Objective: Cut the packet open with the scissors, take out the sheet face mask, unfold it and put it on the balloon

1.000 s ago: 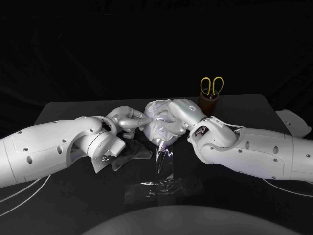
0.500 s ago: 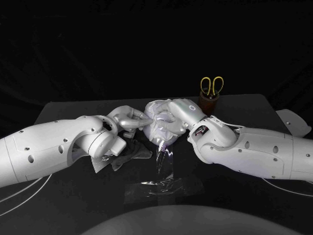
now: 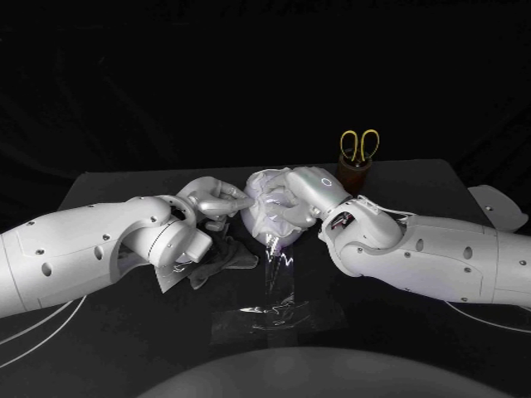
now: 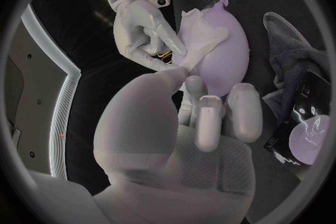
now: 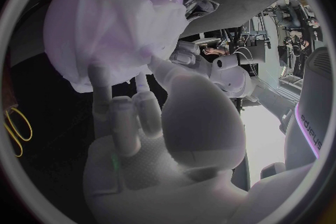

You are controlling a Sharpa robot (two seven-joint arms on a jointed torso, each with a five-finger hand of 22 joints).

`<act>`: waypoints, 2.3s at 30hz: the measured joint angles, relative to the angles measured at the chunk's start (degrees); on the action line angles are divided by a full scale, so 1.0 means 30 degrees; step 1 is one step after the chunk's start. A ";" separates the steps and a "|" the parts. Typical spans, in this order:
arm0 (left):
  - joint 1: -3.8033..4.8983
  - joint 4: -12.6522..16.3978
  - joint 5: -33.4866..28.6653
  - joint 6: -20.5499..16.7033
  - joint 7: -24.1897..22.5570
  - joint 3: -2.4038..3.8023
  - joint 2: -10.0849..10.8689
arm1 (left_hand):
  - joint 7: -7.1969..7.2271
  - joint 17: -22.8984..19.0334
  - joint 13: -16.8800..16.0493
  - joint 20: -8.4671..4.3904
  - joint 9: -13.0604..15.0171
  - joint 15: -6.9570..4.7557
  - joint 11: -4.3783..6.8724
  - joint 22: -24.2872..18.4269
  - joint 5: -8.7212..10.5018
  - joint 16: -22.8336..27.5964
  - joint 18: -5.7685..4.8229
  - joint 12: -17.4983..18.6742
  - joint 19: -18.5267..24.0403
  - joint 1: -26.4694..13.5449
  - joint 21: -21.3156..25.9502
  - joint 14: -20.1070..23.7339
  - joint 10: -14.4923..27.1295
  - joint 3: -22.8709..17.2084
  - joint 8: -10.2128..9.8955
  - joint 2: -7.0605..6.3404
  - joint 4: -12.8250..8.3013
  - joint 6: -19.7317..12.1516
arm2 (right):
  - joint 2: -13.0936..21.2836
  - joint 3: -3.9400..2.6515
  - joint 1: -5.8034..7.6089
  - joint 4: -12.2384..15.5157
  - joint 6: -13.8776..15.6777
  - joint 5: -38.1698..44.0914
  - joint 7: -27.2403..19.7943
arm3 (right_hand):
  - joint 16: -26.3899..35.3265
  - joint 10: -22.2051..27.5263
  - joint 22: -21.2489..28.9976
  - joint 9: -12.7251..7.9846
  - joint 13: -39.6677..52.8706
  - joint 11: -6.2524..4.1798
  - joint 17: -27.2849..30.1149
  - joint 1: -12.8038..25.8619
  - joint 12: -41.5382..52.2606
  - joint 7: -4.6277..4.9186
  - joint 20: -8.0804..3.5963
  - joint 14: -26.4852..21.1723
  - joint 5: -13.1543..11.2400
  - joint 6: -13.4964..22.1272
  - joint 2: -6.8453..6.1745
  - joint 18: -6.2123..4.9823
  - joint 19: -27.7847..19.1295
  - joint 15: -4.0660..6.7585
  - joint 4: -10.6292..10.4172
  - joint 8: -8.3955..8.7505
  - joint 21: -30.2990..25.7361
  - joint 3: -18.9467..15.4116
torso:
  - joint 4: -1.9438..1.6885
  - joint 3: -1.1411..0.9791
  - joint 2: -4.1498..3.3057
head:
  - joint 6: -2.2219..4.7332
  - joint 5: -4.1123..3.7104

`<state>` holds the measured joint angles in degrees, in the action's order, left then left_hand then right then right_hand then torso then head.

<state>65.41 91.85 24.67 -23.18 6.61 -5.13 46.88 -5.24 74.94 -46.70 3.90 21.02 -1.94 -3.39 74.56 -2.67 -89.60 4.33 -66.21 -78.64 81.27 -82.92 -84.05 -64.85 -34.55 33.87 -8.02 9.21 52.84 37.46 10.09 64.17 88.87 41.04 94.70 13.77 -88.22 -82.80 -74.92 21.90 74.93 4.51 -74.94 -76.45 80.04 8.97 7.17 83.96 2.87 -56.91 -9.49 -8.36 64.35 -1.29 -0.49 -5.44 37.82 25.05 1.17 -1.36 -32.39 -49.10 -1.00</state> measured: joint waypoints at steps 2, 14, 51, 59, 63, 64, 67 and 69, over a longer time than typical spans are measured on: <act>-0.0004 0.0138 -0.0194 -0.0097 -0.0069 -0.0007 0.0153 | 0.0000 0.0001 -0.0078 0.0000 0.0000 0.0000 -0.0024 0.0000 0.0000 0.0000 0.0000 -0.0008 0.0000 -0.0001 0.0000 0.0000 -0.0030 -0.0043 0.0002 0.0000 -0.0042 -0.0001 | -0.0001 -0.0008 0.0002 0.0001 0.0000 0.0001 -0.0004 | -0.0002 0.0000 -0.0002 0.0004 0.0002 0.0000 0.0009 0.0000 0.0000 -0.0002 0.0000 0.0000 0.0000 0.0000 0.0000 -0.0001 0.0000 0.0000 0.0000 0.0000 0.0000 0.0000 | -0.0002 0.0000 0.0000 | 0.0011 -0.0005; -0.0008 0.0763 -0.1120 -0.0230 -0.0141 -0.0007 0.0780 | 0.0072 0.0000 -0.0788 0.0000 0.0000 -0.0134 0.0035 -0.0003 0.0002 0.0003 0.0000 -0.0396 0.0002 -0.0435 0.0000 0.0000 -0.0375 -0.0509 0.0191 -0.0430 -0.0094 0.0066 | -0.0007 -0.0010 0.0009 -0.0016 0.0002 0.0033 -0.0034 | 0.0002 0.0000 -0.0009 -0.0003 0.0007 0.0000 0.0009 0.0001 -0.0002 -0.0007 0.0000 -0.0003 -0.0005 0.0002 0.0000 0.0001 0.0000 -0.0003 -0.0001 0.0010 -0.0001 0.0000 | -0.0015 0.0022 0.0000 | 0.0038 -0.0005; -0.0004 0.0753 -0.2087 -0.1502 -0.0166 -0.0017 0.1329 | -0.0329 0.0000 0.3310 0.0031 0.1353 0.0012 0.0519 -0.1095 0.0056 0.0306 -0.0002 0.2395 0.0730 -0.1415 0.0443 0.0005 0.2150 -0.2607 0.0405 -0.0503 -0.1634 -0.1116 | 0.0079 0.0001 0.0006 -0.0133 0.0000 0.0070 0.0021 | 0.0000 0.0001 -0.0009 0.0008 0.0007 -0.0001 0.0010 0.0001 -0.0024 -0.0069 0.0002 -0.0014 -0.0007 0.0010 0.0000 0.0010 0.0142 -0.0013 -0.0001 0.0012 0.0075 0.0001 | -0.0002 0.0000 0.0002 | 0.0038 0.0033; -0.0004 0.0655 -0.1580 -0.1682 -0.0032 -0.0016 0.1315 | -0.0277 0.0000 0.1373 0.0043 0.1353 0.0015 0.0520 -0.0484 -0.0002 0.0306 0.0000 0.1044 0.0379 -0.1406 0.0253 0.0002 0.0507 -0.3327 0.0680 -0.0499 -0.2411 -0.0740 | 0.0081 0.0000 0.0007 -0.0133 0.0000 0.0067 0.0050 | 0.0005 0.0001 -0.0004 0.0006 0.0000 -0.0001 -0.0005 0.0001 -0.0026 -0.0072 0.0002 -0.0015 -0.0006 0.0010 0.0000 0.0011 0.0142 -0.0014 -0.0001 0.0012 0.0074 0.0001 | -0.0009 0.0013 -0.0007 | 0.0013 0.0051; -0.0004 0.0659 -0.1255 -0.1683 0.0083 -0.0016 0.1336 | -0.0200 0.0000 0.1021 0.0004 0.1353 0.0015 0.0591 -0.0279 -0.0058 0.0211 0.0001 0.0841 0.0338 -0.1497 0.0217 0.0002 0.0240 -0.3594 0.0681 -0.0591 -0.2492 -0.0619 | 0.0084 -0.0003 0.0010 -0.0133 0.0000 0.0066 0.0060 | 0.0007 0.0001 0.0004 0.0005 -0.0009 -0.0001 -0.0004 0.0001 -0.0028 -0.0073 0.0002 -0.0015 -0.0007 0.0011 0.0000 0.0011 0.0142 -0.0015 -0.0001 0.0012 0.0074 0.0001 | -0.0011 0.0013 -0.0007 | 0.0005 0.0066; -0.0004 0.0669 -0.1158 -0.1682 0.0086 -0.0016 0.1350 | -0.0198 0.0000 0.1042 0.0004 0.1354 0.0015 0.0619 -0.0289 -0.0059 0.0211 0.0000 0.0841 0.0338 -0.1522 0.0217 0.0001 0.0212 -0.3597 0.0681 -0.0617 -0.2494 -0.0617 | 0.0084 -0.0003 0.0010 -0.0133 0.0000 0.0066 0.0062 | 0.0008 0.0001 0.0007 0.0006 -0.0008 -0.0001 -0.0005 0.0002 -0.0028 -0.0073 0.0002 -0.0015 -0.0007 0.0011 0.0000 0.0012 0.0141 -0.0015 -0.0001 0.0012 0.0074 0.0001 | -0.0011 0.0013 -0.0005 | 0.0000 0.0070; -0.0006 0.0691 -0.0812 -0.1650 0.0065 -0.0016 0.1387 | -0.0254 0.0000 0.2551 0.0046 0.1356 0.0016 0.0570 -0.1361 -0.0060 0.0424 0.0001 0.1862 0.1037 -0.1663 0.0663 0.0004 0.1044 -0.3806 0.0684 -0.0758 -0.2432 -0.0680 | 0.0082 -0.0003 0.0010 -0.0135 0.0000 0.0066 0.0065 | 0.0018 0.0001 0.0006 0.0003 -0.0008 -0.0001 -0.0004 0.0001 -0.0029 -0.0026 0.0002 -0.0015 -0.0006 -0.0037 0.0000 0.0012 0.0141 -0.0015 -0.0001 0.0012 0.0075 0.0001 | -0.0011 0.0013 -0.0005 | -0.0013 0.0081; -0.0012 0.0696 -0.0522 -0.1608 -0.0014 -0.0023 0.1396 | -0.0644 0.0000 0.4346 0.0218 0.2192 0.0330 0.0254 -0.4026 -0.0173 0.1670 0.0324 0.3700 0.3216 -0.2305 0.2141 0.0089 0.3195 -0.3866 0.0097 -0.0887 -0.2080 -0.1584 | 0.0079 -0.0003 0.0010 -0.0139 0.0000 0.0066 0.0067 | 0.0047 0.0001 0.0004 0.0001 -0.0006 -0.0001 -0.0004 0.0001 -0.0031 -0.0026 0.0002 -0.0015 -0.0007 -0.0039 0.0000 0.0013 0.0141 -0.0015 -0.0001 0.0012 0.0074 0.0001 | -0.0011 0.0007 -0.0004 | -0.0016 0.0093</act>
<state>65.37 93.94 23.11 -28.01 6.56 -5.20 51.07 -7.17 74.94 -33.66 4.56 27.59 -0.96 -2.63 62.48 -3.19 -84.59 5.30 -55.11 -68.99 74.35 -76.49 -83.79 -55.27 -46.14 34.16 -10.68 2.97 48.09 37.69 10.08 64.20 88.45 41.04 94.90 13.97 -88.08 -82.79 -74.91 21.90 74.91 4.50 -74.95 -76.44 79.94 8.90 7.18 83.91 2.86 -57.03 -9.49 -8.32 64.78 -1.34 -0.49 -5.40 38.05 25.05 1.14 -1.34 -32.40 -49.15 -0.72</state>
